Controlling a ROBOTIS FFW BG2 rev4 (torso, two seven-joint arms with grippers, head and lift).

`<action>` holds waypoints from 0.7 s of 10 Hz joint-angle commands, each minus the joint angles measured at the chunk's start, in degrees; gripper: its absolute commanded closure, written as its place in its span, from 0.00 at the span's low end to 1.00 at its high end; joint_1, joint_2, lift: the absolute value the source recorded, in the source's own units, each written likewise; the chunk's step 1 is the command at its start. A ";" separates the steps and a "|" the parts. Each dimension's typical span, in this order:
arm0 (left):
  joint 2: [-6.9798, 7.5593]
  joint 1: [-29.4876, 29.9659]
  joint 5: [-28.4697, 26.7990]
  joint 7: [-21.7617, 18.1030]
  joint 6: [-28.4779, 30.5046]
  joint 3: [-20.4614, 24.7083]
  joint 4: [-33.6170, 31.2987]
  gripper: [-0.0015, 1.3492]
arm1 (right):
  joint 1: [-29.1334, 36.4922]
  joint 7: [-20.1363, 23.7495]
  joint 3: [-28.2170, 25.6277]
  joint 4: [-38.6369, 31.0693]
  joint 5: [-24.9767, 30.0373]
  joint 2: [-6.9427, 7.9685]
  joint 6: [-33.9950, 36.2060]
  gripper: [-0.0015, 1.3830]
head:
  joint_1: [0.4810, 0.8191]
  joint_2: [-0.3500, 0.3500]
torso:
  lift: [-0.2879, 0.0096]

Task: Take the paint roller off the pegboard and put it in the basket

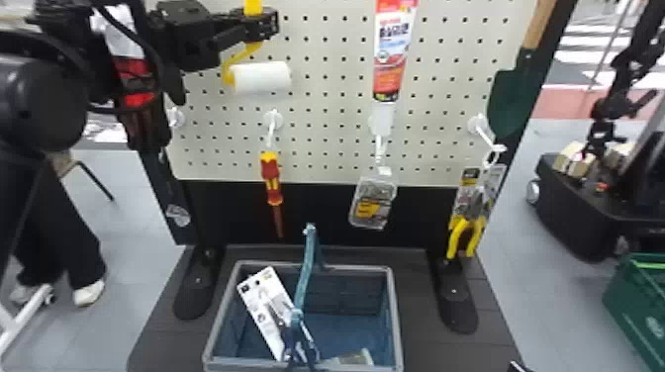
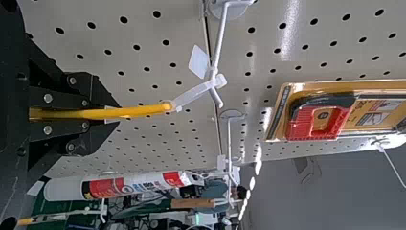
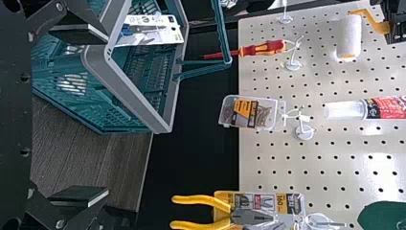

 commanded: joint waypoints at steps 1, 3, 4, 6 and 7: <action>-0.09 0.17 -0.08 0.08 -0.23 -0.06 0.00 0.89 | 0.08 0.00 0.00 -0.14 -0.15 -0.14 0.01 0.13 | 0.20 0.50 | 0.63; -0.09 0.17 0.00 0.08 -0.40 0.02 0.00 0.89 | 0.08 0.00 0.00 0.00 -0.24 -0.14 0.01 0.13 | 0.20 0.50 | 0.63; -0.09 0.17 0.00 0.08 -0.40 -0.06 0.00 0.89 | 0.08 0.00 0.00 -0.14 -0.24 -0.14 0.01 0.13 | 0.20 0.50 | 0.63; -0.09 0.17 0.00 0.08 -0.40 -0.06 0.00 0.89 | 0.08 0.00 0.00 0.00 -0.24 -0.23 0.01 0.13 | 0.20 0.50 | 0.63; -0.09 -0.08 0.00 0.08 -0.76 0.02 0.00 0.89 | 0.20 0.00 0.00 0.00 -0.32 -0.23 0.01 0.13 | 0.20 0.50 | 0.63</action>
